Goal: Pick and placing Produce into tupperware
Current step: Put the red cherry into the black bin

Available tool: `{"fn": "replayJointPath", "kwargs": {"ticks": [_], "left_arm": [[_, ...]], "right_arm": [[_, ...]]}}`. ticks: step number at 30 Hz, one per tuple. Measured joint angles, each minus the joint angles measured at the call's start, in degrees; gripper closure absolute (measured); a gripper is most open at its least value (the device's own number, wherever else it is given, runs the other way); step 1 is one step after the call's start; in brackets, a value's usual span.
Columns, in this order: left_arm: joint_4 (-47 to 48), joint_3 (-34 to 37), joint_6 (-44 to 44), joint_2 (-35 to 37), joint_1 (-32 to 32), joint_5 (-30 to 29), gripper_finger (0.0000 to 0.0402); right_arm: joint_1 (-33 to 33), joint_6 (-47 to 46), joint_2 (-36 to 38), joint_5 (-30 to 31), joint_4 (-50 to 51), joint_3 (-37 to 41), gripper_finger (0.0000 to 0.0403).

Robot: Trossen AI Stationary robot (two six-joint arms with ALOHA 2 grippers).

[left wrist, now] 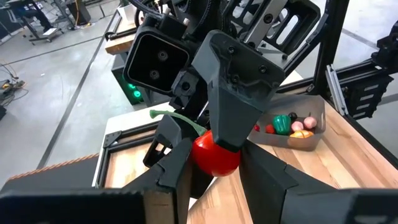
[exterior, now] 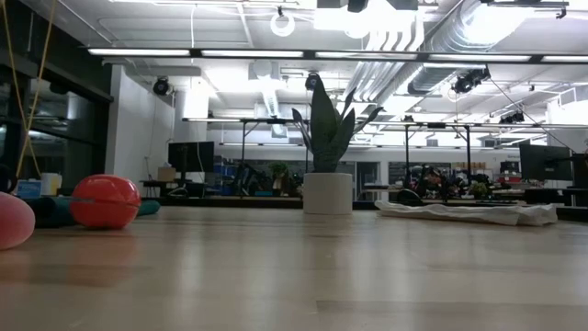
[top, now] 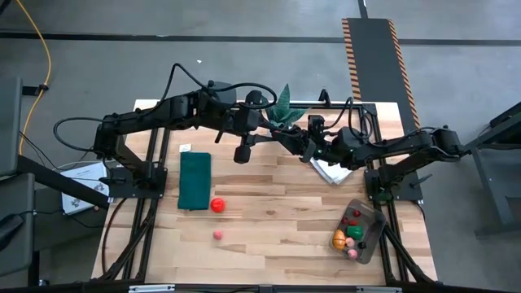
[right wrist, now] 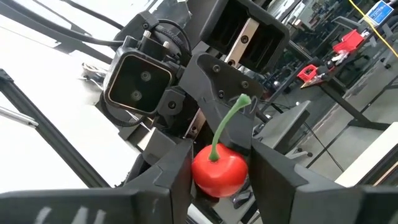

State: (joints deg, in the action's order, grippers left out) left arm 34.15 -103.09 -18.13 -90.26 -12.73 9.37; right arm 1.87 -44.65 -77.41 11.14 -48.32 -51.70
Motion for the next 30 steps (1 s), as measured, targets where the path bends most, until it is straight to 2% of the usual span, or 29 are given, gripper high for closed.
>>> {"fn": "replayJointPath", "kwargs": {"ticks": [12,23,30], "left_arm": [[0.35,0.0,-0.26,0.0,0.0,0.02,0.029],[0.73,0.0,-0.53,0.02,0.02,0.17,0.0192],[0.81,0.0,-0.68,0.13,0.04,0.13,0.0161]], "right_arm": [[0.0,0.16,0.0,0.02,0.11,0.0,0.0274],[-0.02,0.58,0.0,0.24,0.07,0.0,0.0275],[-0.02,0.74,0.0,0.22,0.0,0.0,0.0275]]}}
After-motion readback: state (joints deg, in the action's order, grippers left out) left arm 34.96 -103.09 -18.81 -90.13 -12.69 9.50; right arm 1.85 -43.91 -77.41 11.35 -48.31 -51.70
